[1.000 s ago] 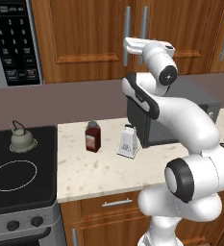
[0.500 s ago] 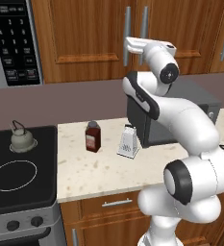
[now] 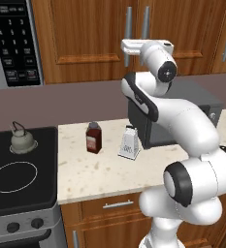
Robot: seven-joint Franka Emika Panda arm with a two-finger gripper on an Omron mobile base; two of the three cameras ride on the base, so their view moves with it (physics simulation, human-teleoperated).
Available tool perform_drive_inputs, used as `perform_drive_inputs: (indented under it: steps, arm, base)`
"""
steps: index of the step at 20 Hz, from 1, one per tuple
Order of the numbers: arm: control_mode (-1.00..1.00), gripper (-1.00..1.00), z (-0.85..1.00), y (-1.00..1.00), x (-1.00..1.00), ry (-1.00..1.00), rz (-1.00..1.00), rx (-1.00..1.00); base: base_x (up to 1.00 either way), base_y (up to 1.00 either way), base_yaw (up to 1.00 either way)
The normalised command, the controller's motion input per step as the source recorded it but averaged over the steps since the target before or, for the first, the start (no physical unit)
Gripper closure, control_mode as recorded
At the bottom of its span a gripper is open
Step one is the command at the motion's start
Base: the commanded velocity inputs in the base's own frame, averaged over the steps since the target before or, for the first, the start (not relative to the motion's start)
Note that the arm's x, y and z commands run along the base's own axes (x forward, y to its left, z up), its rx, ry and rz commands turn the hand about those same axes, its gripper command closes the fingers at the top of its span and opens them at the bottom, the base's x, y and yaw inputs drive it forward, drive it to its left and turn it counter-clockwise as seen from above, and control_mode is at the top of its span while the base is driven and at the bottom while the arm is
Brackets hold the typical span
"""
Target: Pick the pan from the cabinet and place it on the stove. Then turn on the stove burner for the pan.
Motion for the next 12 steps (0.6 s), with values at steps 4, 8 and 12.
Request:
perform_drive_inputs:
  steps: [4, 8, 12]
  arm:
    - [-1.0, 1.0, -0.08, 0.09, 0.03, 0.04, 0.05, -0.07]
    - [-1.0, 1.0, -0.01, -0.02, -0.12, 0.0, 0.08, -0.04]
    - [-1.0, 1.0, 0.0, -0.13, -0.37, 0.0, 0.06, 0.0]
  base:
    - [0.0, 0.0, 0.0]
    - [0.0, 0.0, 0.0]
    - [0.0, 0.0, 0.0]
